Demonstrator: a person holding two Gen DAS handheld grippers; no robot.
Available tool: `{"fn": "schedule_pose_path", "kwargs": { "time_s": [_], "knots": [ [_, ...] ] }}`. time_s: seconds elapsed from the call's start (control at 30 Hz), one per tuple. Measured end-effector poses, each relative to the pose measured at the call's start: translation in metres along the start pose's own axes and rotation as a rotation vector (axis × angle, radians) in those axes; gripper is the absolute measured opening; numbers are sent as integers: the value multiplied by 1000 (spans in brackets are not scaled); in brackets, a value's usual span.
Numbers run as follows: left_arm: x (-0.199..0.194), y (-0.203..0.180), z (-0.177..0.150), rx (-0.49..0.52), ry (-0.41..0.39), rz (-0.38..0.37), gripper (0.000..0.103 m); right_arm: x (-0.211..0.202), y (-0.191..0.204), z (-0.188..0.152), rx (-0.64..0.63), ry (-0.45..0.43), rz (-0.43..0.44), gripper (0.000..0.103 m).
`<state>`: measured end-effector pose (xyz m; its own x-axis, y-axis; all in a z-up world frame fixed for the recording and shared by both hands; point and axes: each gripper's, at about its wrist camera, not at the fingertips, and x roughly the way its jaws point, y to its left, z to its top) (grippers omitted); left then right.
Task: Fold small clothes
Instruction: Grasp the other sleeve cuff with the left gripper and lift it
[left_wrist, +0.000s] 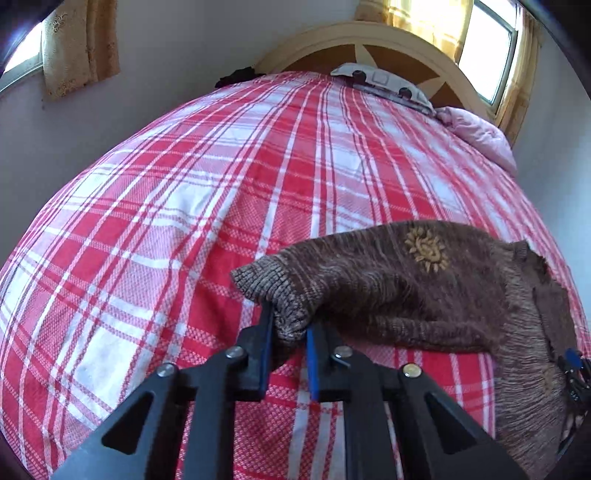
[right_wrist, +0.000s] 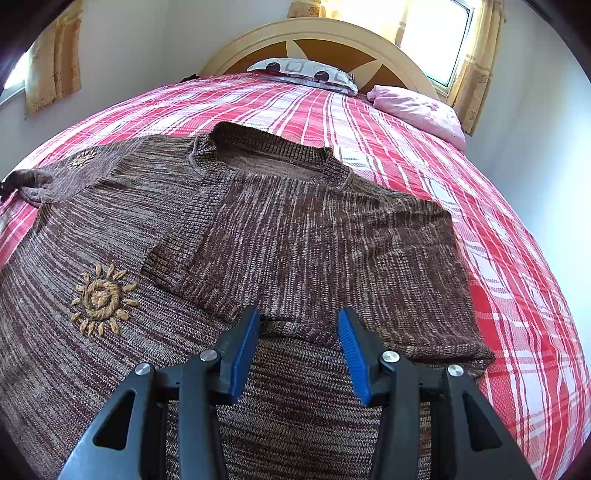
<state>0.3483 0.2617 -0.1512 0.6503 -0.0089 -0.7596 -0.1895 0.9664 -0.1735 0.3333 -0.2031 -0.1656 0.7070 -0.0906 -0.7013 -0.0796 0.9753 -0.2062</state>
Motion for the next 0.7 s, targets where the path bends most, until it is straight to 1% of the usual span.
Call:
{"fn": "schedule_pose_path", "kwargs": {
  "time_s": [0.13,0.2,0.37,0.43,0.57,0.7],
  "knots": [
    [-16,-4,8,-2,-4,-49,16,0,0,0,-2,0,-2,46],
    [-25,-8,14,11,-7,-55,16,-1,0,0,-3,-1,-5,46],
    [-47,-16,26,-10,-33,-142,15,-1,0,0,-9,-4,-13,46],
    [-53,-23,28,-17,-48,-162,15,-1,0,0,-9,-5,-14,46],
    [-64,-45,36,-26,-84,-216,15,-2,0,0,-6,-6,-10,46],
    [-69,-79,42,8,-94,-252,15,-1,-1,0,3,-7,-2,46]
  ]
}}
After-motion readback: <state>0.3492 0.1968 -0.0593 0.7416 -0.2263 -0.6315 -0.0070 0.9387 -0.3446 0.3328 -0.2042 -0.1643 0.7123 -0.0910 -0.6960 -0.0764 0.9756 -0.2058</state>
